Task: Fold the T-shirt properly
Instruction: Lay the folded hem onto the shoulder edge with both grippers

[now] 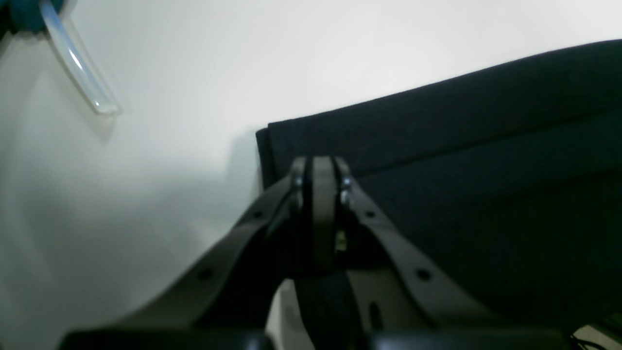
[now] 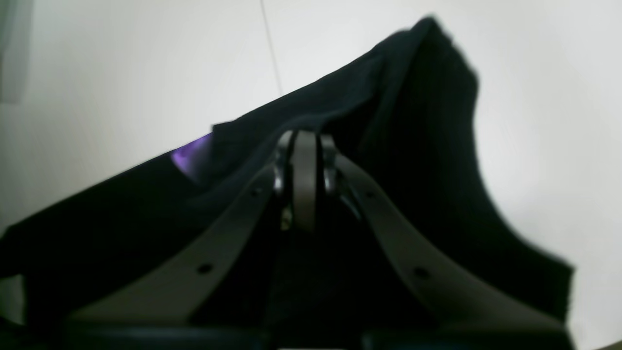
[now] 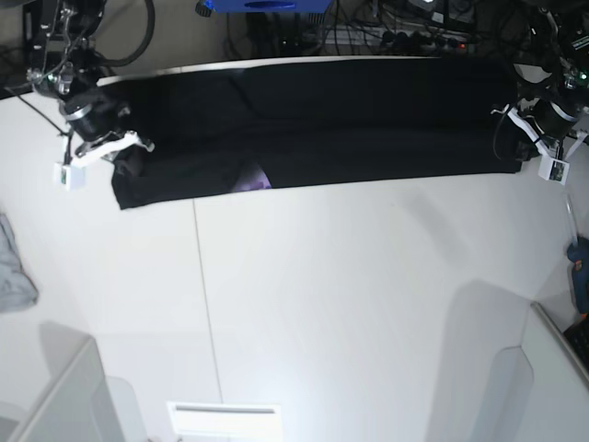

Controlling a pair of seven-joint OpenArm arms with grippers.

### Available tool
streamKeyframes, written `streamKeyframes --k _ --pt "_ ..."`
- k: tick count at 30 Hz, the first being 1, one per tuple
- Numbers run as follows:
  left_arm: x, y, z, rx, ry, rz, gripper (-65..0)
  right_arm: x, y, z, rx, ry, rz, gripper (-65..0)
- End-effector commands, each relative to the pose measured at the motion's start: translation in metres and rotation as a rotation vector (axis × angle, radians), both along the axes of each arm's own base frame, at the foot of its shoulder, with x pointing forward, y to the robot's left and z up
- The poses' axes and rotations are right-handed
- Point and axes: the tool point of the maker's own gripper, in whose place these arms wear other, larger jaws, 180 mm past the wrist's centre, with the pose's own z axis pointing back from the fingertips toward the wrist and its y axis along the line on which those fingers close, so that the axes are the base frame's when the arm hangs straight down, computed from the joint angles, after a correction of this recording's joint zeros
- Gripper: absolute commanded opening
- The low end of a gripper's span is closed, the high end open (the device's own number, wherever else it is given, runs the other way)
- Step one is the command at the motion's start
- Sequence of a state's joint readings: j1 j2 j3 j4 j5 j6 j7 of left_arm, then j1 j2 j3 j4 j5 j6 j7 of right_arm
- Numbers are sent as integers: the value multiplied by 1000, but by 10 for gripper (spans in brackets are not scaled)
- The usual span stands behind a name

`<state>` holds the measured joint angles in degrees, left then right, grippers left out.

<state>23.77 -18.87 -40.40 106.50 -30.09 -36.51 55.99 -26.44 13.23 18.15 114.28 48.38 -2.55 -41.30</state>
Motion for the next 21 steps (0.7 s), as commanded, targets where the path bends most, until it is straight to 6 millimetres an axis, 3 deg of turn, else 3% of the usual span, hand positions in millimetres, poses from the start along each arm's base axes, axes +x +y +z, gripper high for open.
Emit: streamKeyframes --k 1,11,21 --pt "3 3 8 24 -19 -17 -650 3 -7 12 -2 -44 -16 -650" --pt "-6 3 5 27 3 -17 -650 -23 -6 1 60 14 -43 -650" --pt "-25 4 -6 27 61 -14 -650 -33 -6 -6 62 46 -50 -650"
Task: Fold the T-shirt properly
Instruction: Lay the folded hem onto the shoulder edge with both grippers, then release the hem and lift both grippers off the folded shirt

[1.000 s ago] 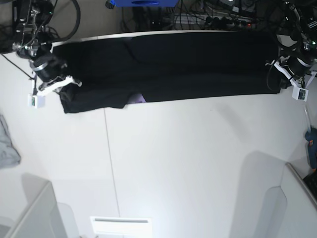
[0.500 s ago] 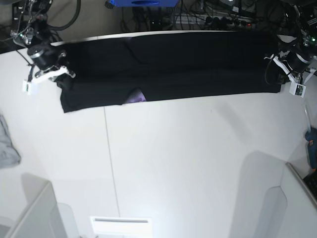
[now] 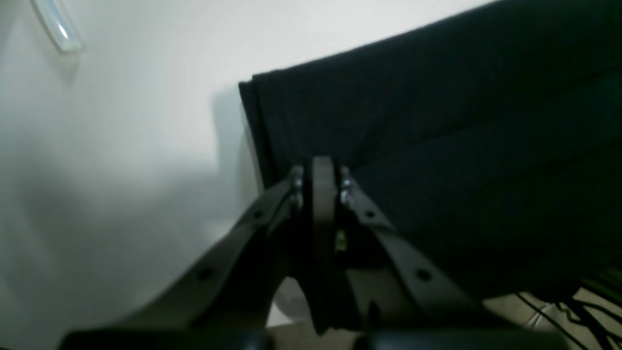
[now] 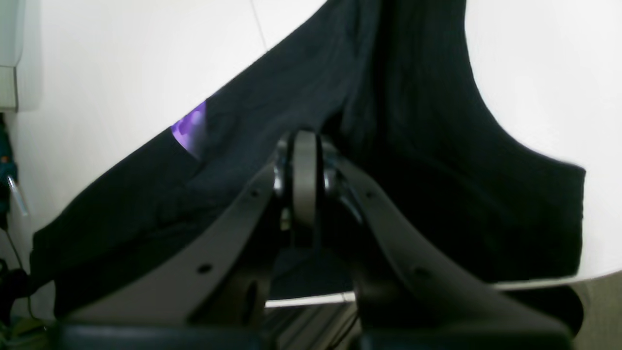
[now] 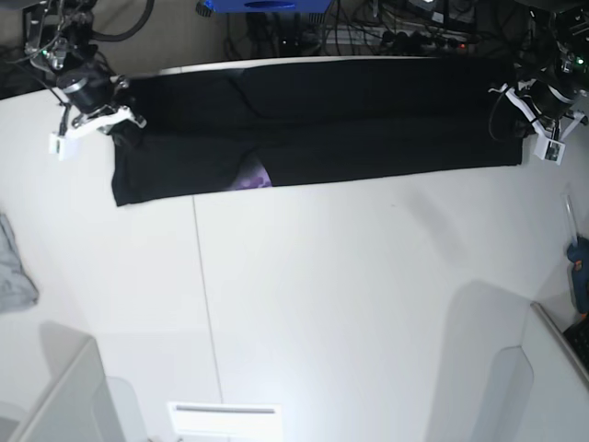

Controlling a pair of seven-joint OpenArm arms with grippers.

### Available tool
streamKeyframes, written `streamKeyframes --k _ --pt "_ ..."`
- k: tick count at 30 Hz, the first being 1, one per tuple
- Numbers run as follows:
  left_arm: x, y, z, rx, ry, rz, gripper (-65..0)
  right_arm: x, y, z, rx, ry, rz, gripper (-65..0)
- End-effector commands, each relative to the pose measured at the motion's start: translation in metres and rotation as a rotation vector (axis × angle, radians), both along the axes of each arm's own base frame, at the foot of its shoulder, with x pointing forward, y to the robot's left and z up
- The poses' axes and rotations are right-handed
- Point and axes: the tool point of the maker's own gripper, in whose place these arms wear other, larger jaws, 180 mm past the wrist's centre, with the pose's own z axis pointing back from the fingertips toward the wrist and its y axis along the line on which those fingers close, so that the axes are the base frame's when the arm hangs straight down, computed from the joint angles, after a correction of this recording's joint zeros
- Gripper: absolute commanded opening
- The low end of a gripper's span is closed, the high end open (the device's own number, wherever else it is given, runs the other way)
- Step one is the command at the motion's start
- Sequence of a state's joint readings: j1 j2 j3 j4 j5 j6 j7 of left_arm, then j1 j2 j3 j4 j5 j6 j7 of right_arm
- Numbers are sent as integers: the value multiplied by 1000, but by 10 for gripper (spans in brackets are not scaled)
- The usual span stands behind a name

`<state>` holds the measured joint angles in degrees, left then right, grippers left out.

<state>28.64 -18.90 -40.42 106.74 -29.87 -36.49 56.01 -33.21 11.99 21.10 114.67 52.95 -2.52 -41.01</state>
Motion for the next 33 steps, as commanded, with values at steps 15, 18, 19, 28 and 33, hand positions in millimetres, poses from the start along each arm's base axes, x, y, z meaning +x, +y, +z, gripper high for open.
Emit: streamKeyframes --k 15,18,19,28,33 --pt "-12 14 -7 113 57 -1 -650 -14 -10 -19 -202 57 -28 -650" --pt "-12 13 -7 111 55 -1 -650 -14 -10 -19 -204 59 -28 -650" --pt "-12 13 -7 111 55 -1 -650 -13 -10 -19 -204 58 -28 -650" --pt "-13 16 -5 122 57 1 -650 -16 -11 -24 -200 74 -30 -650" --pt "-14 17 -4 127 57 0 -525 -17 -14 -24 -204 76 -36 -582"
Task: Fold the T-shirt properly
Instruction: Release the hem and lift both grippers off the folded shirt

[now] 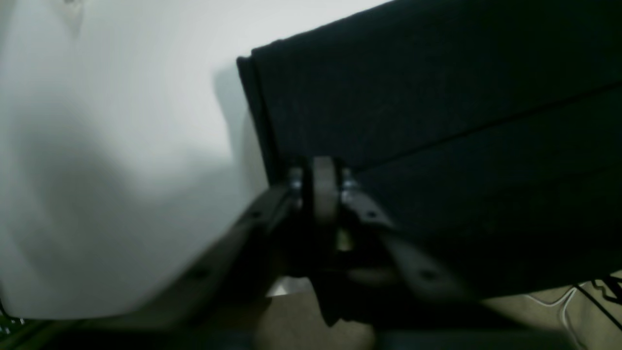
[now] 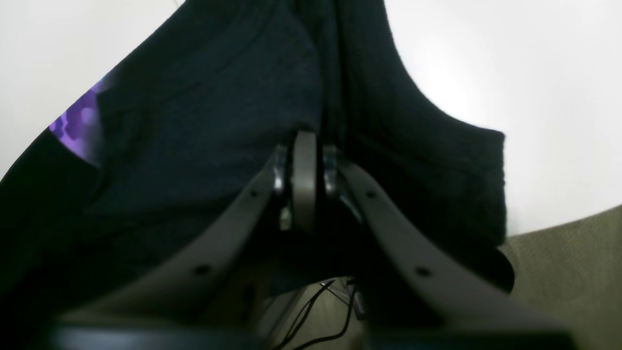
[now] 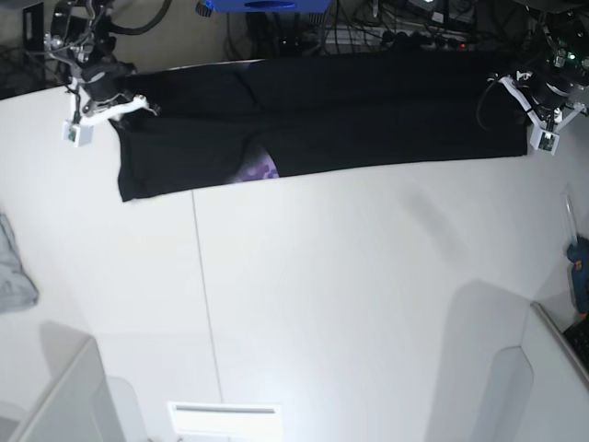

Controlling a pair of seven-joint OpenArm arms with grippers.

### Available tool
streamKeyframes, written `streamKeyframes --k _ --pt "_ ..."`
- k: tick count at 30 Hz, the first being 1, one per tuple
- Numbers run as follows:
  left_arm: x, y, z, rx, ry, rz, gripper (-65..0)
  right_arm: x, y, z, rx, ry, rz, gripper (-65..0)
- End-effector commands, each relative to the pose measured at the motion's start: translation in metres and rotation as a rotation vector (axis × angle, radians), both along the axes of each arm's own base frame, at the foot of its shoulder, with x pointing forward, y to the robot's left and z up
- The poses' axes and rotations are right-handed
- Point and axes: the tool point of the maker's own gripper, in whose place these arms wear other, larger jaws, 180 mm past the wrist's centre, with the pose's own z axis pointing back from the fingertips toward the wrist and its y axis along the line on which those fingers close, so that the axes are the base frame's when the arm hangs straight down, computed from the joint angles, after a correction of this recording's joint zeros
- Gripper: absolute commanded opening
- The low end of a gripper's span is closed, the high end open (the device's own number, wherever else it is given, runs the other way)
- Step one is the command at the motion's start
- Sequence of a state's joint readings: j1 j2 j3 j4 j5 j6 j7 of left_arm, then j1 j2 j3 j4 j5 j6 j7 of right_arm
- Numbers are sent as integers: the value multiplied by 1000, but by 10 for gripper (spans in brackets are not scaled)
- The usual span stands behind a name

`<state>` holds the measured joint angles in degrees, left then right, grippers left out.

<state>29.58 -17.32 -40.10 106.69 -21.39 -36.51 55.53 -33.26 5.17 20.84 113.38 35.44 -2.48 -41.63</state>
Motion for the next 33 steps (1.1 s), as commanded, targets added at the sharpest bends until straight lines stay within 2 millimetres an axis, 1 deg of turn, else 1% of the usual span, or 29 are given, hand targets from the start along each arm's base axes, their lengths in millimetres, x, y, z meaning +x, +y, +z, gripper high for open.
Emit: streamKeyframes --k 1,3,5,6,7,9,11,12,13,14,15,16,17,18,20,22,26,29,31,33 --pt "4 5 9 24 -22 -15 -464 3 -5 7 -21 -31 3 -521" --pt "4 5 10 24 -23 -14 -359 4 -5 7 -22 -33 1 -422" --pt "4 6 10 26 -24 -11 -276 4 -6 8 -24 -38 -1 -342" --pt "3 10 13 29 -33 0 -247 4 -7 8 -26 -41 -3 -321" --pt "3 16 17 39 -44 18 -227 6 -10 10 -35 -55 -13 -315" --pt "3 30 32 75 -78 53 -212 10 -23 18 -65 -102 -50 -317" --pt "5 32 45 104 -106 39 -235 16 -27 24 -83 -145 -63 -317" --pt "5 30 47 109 -103 12 -263 19 -27 27 -89 -166 -57 -317" --pt "5 29 46 108 -100 5 -306 22 -21 30 -85 -182 -33 -324" --pt "5 29 46 107 -100 6 -370 27 -9 30 -71 -202 20 -353" --pt "5 29 45 105 -99 7 -464 32 5 33 -62 -231 103 -416" --pt "4 27 43 98 -96 8 -569 39 17 37 -54 -262 172 -492" --pt "2 26 39 86 -92 20 -650 42 27 36 -40 -273 228 -594" --pt "0 25 36 81 -87 31 -650 44 31 33 -31 -274 246 -650" --pt "-3 24 28 61 -74 44 -650 47 27 22 -20 -250 216 -650" --pt "-5 15 15 28 -43 26 -650 47 23 6 -8 -210 187 -650" --pt "-12 6 -11 -30 20 21 -650 48 11 -21 5 -148 149 -650" --pt "-9 -2 -26 -64 48 11 -650 49 8 -34 17 -119 133 -650" --pt "-8 -3 -39 -46 91 2 -650 52 5 -43 25 -103 119 -650" --pt "-1 -1 -48 -20 116 -2 -650 55 -1 -49 28 -94 96 -650"
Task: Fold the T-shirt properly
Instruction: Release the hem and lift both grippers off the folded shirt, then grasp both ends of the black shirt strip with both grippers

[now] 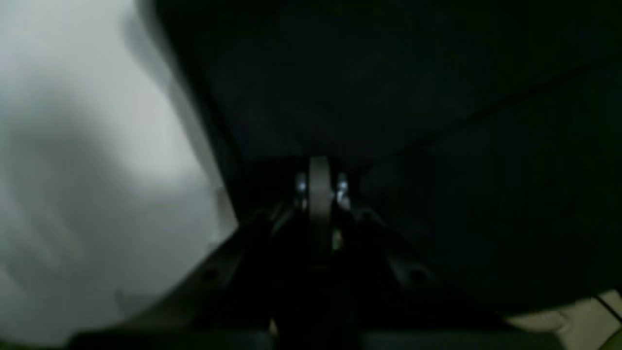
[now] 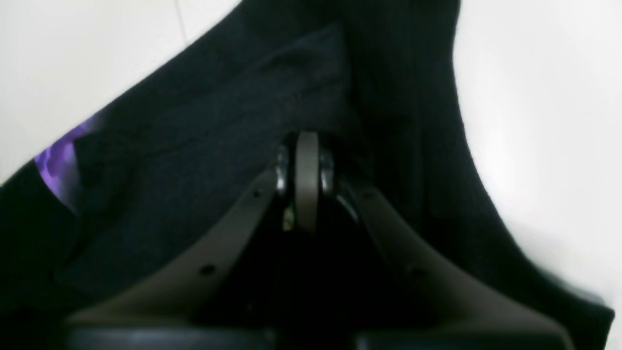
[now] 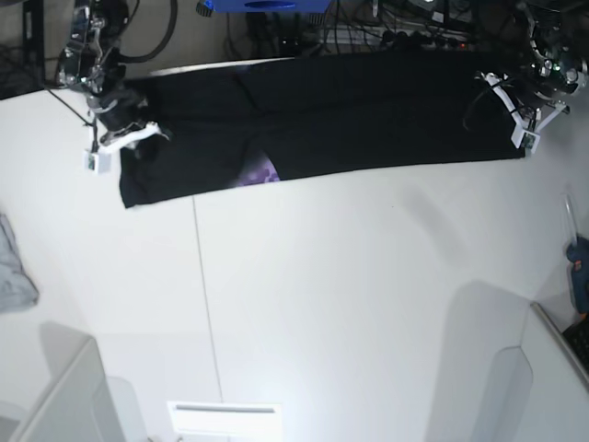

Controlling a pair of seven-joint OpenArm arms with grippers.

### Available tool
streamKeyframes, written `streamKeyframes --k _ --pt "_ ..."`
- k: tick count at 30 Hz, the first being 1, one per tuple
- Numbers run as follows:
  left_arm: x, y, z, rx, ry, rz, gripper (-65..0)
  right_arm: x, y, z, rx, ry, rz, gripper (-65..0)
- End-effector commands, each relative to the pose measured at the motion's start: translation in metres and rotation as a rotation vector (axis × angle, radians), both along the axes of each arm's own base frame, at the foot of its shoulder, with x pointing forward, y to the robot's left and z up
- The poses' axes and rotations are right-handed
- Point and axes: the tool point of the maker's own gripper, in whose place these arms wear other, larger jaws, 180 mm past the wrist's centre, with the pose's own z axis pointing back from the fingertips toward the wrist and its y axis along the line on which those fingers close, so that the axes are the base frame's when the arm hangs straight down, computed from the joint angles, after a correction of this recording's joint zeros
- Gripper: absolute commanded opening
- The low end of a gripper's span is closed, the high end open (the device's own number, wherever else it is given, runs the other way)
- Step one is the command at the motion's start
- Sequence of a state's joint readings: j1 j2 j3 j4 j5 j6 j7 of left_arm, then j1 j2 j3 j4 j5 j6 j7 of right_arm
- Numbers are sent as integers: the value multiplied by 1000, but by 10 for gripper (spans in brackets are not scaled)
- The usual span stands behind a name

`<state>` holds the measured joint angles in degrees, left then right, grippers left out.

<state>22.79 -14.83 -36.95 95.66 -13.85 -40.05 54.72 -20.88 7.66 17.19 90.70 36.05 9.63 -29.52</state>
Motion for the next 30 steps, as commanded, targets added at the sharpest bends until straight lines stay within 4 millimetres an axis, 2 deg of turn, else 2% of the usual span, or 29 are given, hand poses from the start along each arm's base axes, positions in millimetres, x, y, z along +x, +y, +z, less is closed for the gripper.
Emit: streamKeyframes --k 1,4,9,15,19,25,30 --pt "3 7 -2 28 17 -4 -650 2 -13 -1 -23 12 -24 -650" --pt "21 6 -4 24 0 4 -650 14 -23 -7 -14 15 -59 -650" --pt "59 5 11 17 -86 10 -650 34 -45 1 -15 -21 -126 -650" --pt "89 -10 18 47 -115 -38 -650 49 -46 12 -15 -59 -128 -650" --pt "97 -11 37 80 -166 -58 -650 54 -45 25 -27 -96 -118 -650" --pt "88 28 77 185 -184 43 -650 57 -41 56 -61 -173 -91 -650" --pt "87 46 104 229 -250 85 -650 57 -31 97 -98 -275 -52 -650"
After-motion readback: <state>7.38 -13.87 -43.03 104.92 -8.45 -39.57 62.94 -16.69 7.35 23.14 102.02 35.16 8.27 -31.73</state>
